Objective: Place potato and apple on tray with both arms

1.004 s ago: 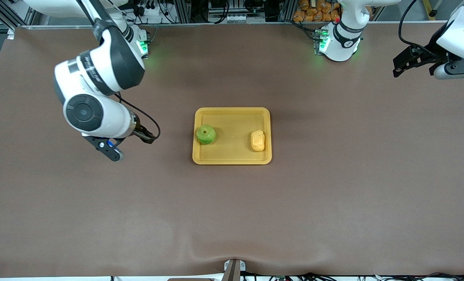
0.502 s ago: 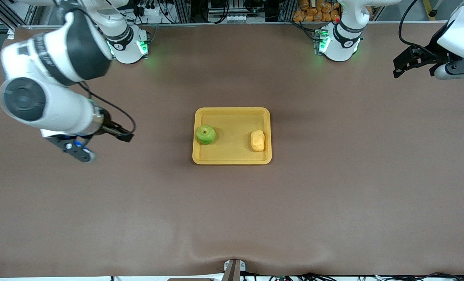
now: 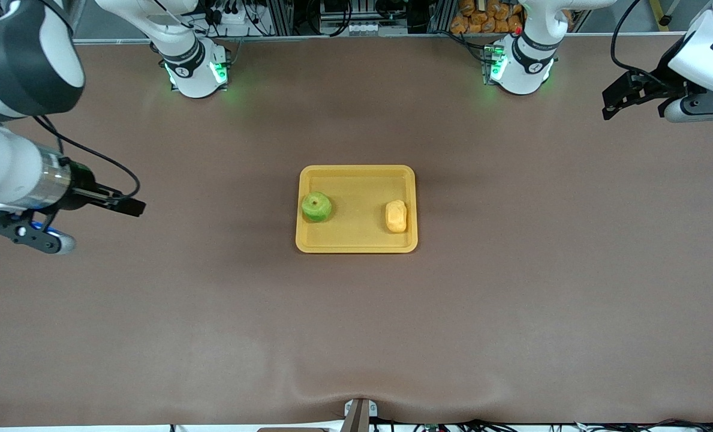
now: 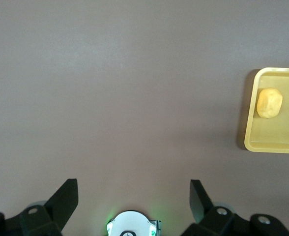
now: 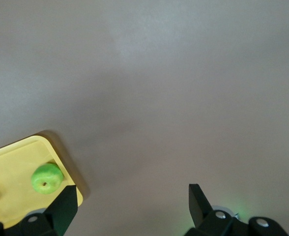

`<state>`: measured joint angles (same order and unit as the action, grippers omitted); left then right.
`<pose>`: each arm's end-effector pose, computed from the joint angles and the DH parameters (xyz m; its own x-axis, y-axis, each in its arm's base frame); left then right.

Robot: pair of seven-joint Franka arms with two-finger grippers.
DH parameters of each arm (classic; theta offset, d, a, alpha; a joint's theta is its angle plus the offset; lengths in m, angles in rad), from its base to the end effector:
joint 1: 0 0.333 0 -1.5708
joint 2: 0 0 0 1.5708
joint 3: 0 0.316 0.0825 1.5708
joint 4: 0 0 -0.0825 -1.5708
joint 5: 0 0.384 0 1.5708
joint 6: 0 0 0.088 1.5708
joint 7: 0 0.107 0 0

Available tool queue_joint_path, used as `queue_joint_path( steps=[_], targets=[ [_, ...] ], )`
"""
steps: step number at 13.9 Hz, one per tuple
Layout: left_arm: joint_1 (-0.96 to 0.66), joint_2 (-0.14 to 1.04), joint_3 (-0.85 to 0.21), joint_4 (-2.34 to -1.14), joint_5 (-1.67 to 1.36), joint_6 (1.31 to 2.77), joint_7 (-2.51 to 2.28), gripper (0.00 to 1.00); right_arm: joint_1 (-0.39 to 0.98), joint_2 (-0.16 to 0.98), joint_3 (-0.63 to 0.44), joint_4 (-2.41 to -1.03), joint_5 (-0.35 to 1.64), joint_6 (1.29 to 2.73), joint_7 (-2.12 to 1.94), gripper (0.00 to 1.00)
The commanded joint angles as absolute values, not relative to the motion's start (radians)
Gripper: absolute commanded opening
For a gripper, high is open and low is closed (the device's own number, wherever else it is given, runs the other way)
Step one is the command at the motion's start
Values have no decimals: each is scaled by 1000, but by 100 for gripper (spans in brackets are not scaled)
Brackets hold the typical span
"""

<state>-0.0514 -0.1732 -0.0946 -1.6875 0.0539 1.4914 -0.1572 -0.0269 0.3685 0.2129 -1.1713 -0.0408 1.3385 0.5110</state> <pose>0.4863 -0.0699 0.6534 0.9998 0.0169 -0.0122 0.0160 -0.9972 -0.0729 0.6297 0.0856 0.5738 0.9254 -0.3305 -0.1852 -0.3244 -0.9438 0.0632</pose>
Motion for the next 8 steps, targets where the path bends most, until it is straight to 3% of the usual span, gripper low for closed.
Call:
queue_joint_path(
  steps=[1, 8],
  targets=[
    [-46, -196, -100, -1704, 37, 1497, -147, 100, -29, 324, 158, -1161, -26, 1321, 369, 100],
    [-43, -196, -91, -1697, 38, 1477, -138, 100, -18, 178, 46, -1248, -21, 1293, 100, 100]
  ],
)
